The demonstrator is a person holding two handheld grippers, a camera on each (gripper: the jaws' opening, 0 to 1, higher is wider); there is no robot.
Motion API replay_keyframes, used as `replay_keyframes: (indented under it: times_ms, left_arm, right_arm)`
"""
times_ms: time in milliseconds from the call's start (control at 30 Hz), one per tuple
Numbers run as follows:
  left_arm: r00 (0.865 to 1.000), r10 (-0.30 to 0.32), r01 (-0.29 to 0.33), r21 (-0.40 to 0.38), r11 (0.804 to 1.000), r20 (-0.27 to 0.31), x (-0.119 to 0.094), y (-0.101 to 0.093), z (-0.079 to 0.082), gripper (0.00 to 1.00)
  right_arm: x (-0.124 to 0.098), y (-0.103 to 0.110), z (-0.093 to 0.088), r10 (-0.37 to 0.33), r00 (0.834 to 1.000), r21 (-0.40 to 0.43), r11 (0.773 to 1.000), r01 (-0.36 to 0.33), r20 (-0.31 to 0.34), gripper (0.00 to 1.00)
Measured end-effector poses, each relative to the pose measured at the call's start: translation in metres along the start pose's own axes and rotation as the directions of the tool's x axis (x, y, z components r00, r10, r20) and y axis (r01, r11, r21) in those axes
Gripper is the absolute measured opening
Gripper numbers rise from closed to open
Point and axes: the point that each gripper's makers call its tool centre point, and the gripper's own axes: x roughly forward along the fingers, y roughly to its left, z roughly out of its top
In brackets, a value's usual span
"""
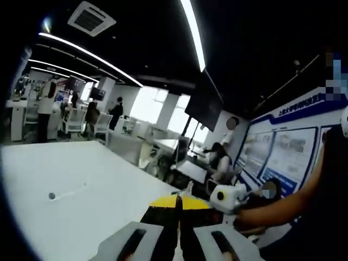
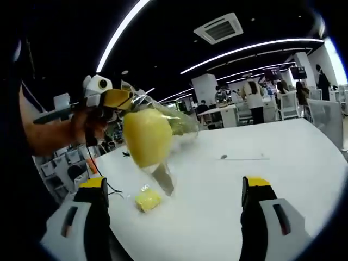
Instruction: Compare the silicone blocks by pressing each to a similar depth, holding the contact briefly, and releasing to observe deformation and rebound differences across the visible hardness samples.
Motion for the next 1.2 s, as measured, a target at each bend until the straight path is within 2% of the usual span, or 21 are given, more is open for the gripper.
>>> replay_keyframes:
  times_ms: [133,267,300,400,467,633,800,833,933,1200]
  left_arm:
    - [1.0,-0.011,0.012,-0.028,1.0,0.006,-0.004,-0.005,0.003,0.0]
    - [0.999,-0.027,0.028,-0.036,0.999,0.02,-0.007,-0.01,0.008,0.0]
    - [0.999,-0.032,0.033,-0.038,0.999,0.029,-0.008,-0.011,0.01,0.0]
    - [0.998,-0.042,0.044,-0.041,0.998,0.036,-0.009,-0.015,0.015,0.0]
    - [0.998,-0.047,0.049,-0.039,0.998,0.039,-0.01,-0.017,0.018,0.0]
    - [0.997,-0.057,0.059,-0.05,0.997,0.05,-0.01,-0.019,0.02,0.0]
    - [0.995,-0.065,0.07,-0.072,0.995,0.072,-0.01,-0.021,0.023,0.0]
    - [0.995,-0.065,0.071,-0.082,0.994,0.078,-0.011,-0.021,0.024,0.0]
    - [0.993,-0.066,0.074,-0.083,0.994,0.094,-0.013,-0.021,0.028,0.0]
    - [0.992,-0.048,0.058,-0.08,0.995,0.115,-0.021,-0.013,0.03,0.0]
  right_arm:
    - [0.013,0.01,0.023,0.045,0.997,0.012,0.999,-0.046,0.065,0.95]
    - [0.019,0.02,0.033,0.118,0.988,0.048,0.991,-0.123,0.095,0.81]
    - [0.021,0.019,0.033,0.124,0.987,0.065,0.989,-0.131,0.101,0.78]
    - [0.024,0.022,0.04,0.134,0.984,0.045,0.989,-0.14,0.116,0.75]
    - [0.024,0.029,0.045,0.167,0.977,0.056,0.983,-0.175,0.131,0.69]
    - [0.026,0.036,0.05,0.192,0.972,0.045,0.979,-0.2,0.137,0.59]
    - [0.026,0.039,0.064,0.208,0.96,0.064,0.973,-0.223,0.186,0.47]
    - [0.025,0.041,0.065,0.219,0.957,0.067,0.97,-0.236,0.192,0.42]
    - [0.025,0.046,0.068,0.236,0.953,0.06,0.966,-0.251,0.189,0.34]
    - [0.026,0.054,0.064,0.271,0.952,0.047,0.959,-0.28,0.142,0.23]
